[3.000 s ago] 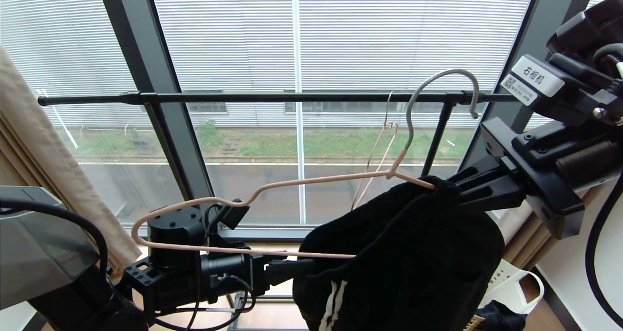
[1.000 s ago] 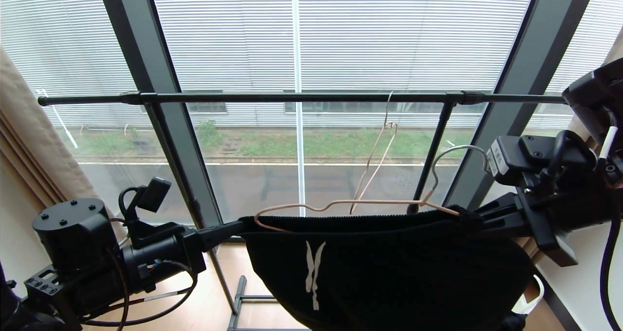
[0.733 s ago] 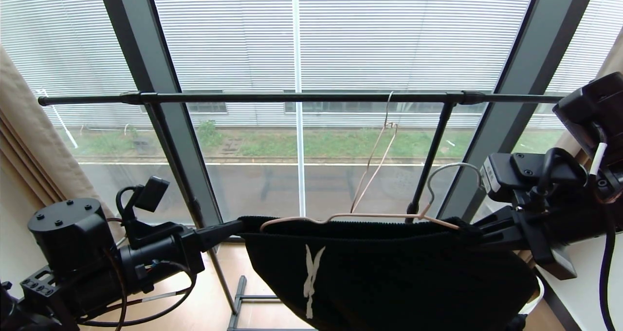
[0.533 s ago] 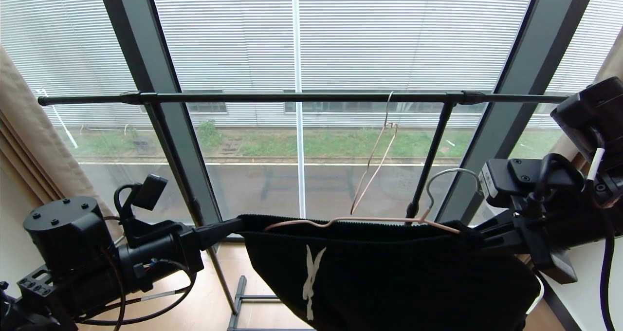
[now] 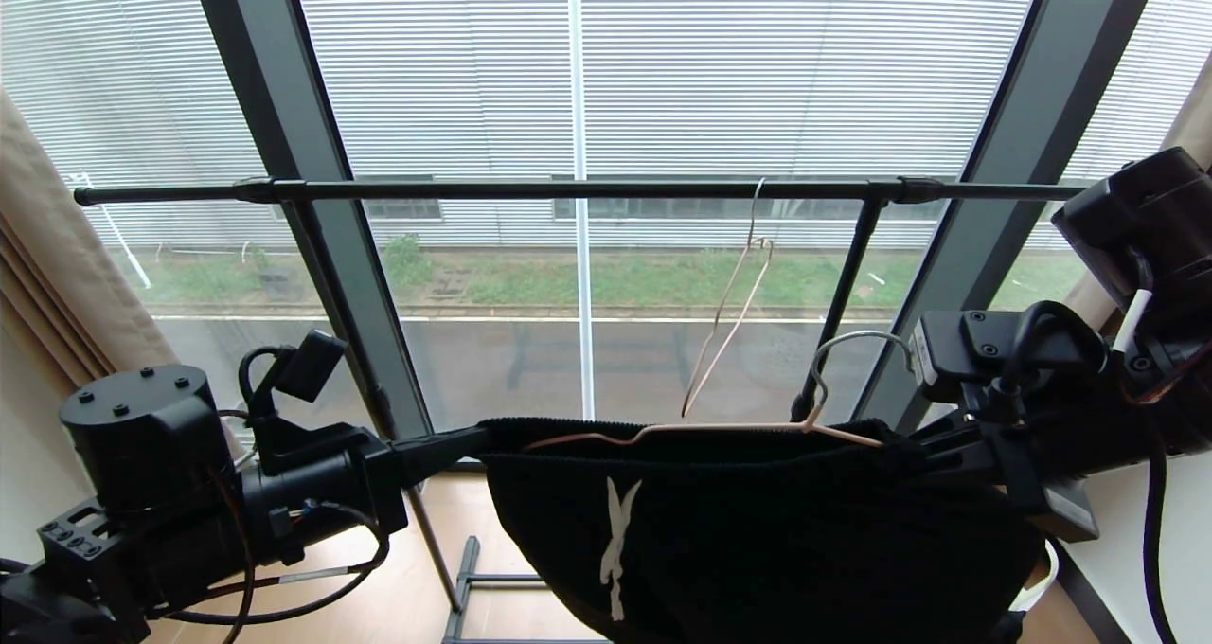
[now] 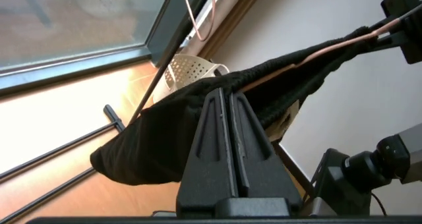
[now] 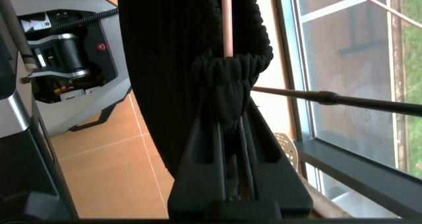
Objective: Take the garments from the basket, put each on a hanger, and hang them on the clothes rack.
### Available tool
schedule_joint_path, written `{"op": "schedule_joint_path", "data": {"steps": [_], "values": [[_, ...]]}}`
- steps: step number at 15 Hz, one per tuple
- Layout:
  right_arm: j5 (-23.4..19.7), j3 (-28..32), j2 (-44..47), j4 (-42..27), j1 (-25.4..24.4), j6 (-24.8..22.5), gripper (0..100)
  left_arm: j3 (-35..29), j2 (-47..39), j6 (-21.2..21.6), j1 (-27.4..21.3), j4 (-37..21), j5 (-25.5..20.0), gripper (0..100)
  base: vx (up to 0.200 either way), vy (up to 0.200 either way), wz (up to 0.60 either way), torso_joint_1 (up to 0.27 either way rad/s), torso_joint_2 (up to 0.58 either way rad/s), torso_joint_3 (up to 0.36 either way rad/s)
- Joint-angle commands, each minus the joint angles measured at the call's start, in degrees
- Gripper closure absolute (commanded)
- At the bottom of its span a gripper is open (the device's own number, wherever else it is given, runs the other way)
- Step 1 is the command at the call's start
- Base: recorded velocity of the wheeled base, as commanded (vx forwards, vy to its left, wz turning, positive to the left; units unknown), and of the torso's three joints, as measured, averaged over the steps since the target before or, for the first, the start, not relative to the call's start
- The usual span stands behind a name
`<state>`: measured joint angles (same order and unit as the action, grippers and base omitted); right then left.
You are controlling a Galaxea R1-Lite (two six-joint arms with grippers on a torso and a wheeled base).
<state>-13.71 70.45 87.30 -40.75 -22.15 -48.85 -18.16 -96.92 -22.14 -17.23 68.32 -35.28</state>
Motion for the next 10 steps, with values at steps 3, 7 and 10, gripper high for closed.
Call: {"op": "schedule_joint_path", "data": {"steps": [3,7,10], "values": [[0.27,1.45,1.65,0.24,-0.26,0.77,100,-9.17,4.63,2.45,-1.93,-15.05,0.12,100,0.000,0.000,0.00,0.000,0.00,0.000],[1.94,2.32,3.05,0.50,-0.35,1.30,100,-18.93,6.04,4.21,-5.36,-29.64,2.50,100,0.000,0.000,0.00,0.000,0.00,0.000],[4.22,1.71,3.93,0.50,-1.58,1.30,100,-23.76,5.95,5.88,-6.15,-35.97,2.76,100,0.000,0.000,0.00,0.000,0.00,0.000]]}}
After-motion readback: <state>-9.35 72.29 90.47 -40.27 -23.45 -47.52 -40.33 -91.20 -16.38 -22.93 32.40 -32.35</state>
